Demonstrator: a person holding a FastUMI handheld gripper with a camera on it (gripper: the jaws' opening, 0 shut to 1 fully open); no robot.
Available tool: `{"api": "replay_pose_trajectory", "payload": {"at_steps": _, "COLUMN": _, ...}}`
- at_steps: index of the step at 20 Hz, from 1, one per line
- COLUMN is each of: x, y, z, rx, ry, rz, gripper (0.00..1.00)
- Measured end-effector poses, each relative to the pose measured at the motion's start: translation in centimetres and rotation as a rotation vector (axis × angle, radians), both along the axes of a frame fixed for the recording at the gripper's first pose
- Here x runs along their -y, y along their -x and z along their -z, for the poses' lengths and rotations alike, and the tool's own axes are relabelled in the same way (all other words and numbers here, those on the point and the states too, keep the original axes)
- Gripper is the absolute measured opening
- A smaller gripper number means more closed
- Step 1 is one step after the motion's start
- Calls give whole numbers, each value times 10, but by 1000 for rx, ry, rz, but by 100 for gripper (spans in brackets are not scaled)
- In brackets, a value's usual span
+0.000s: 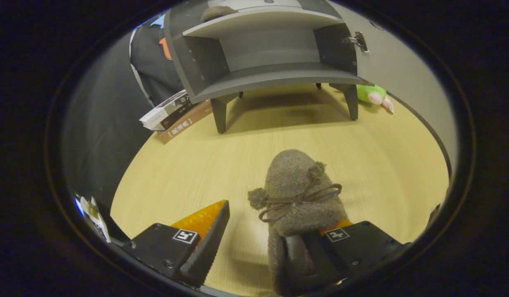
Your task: Open the shoe cabinet door, grab the shoes and put them into the shoe cabinet, then close the shoe cabinet door.
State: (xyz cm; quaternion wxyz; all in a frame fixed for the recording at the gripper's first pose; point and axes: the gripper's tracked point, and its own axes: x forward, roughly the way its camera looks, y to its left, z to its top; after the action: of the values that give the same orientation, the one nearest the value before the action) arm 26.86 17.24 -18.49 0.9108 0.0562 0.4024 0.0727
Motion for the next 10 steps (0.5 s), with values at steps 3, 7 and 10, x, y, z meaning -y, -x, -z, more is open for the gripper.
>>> {"api": "replay_pose_trajectory", "payload": {"at_steps": 3, "x": 17, "y": 2, "z": -1, "rx": -14, "ry": 47, "rz": 30, "gripper": 71}}
{"api": "replay_pose_trajectory", "payload": {"at_steps": 7, "x": 9, "y": 3, "z": -1, "rx": -35, "ry": 21, "rz": -61, "gripper": 42}}
{"api": "replay_pose_trajectory", "payload": {"at_steps": 10, "x": 8, "y": 6, "z": -4, "rx": -72, "ry": 9, "rz": -81, "gripper": 20}}
